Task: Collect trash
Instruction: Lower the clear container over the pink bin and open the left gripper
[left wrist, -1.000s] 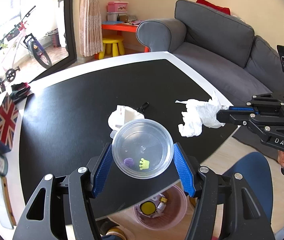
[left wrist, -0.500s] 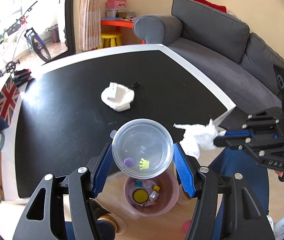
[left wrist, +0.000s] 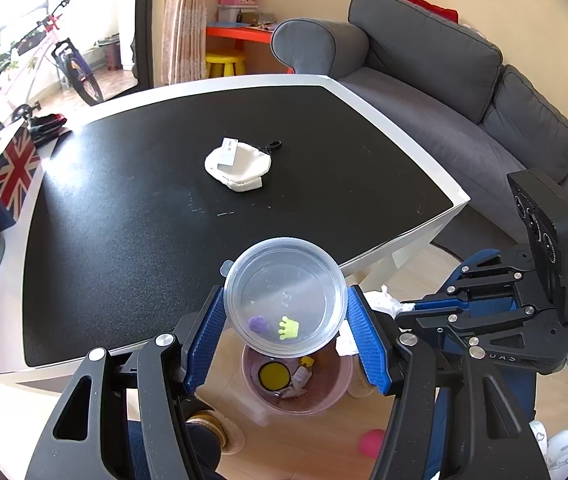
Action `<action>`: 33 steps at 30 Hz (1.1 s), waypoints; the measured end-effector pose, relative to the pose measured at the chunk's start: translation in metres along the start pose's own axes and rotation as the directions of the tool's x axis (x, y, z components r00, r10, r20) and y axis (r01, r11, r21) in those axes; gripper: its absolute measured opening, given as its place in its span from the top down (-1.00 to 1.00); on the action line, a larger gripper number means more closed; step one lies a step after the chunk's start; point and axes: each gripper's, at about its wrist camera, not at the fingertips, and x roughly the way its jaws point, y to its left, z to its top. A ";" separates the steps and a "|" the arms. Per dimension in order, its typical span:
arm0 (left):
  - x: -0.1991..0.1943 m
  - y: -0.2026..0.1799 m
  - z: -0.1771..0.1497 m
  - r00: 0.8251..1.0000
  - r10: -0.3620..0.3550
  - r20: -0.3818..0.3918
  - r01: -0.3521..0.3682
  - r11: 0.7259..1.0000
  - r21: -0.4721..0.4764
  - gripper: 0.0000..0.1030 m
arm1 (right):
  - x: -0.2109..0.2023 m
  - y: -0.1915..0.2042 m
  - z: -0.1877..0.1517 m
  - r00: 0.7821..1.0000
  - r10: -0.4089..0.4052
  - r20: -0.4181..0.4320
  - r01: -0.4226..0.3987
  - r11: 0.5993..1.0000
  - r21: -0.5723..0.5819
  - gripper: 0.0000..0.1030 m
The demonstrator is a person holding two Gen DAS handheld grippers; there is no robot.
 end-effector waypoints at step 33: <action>0.025 -0.017 -0.013 0.995 -0.048 -0.092 0.052 0.998 0.043 -0.15 | -0.040 -0.037 0.019 0.985 -0.133 0.112 0.118 0.984 0.134 -0.85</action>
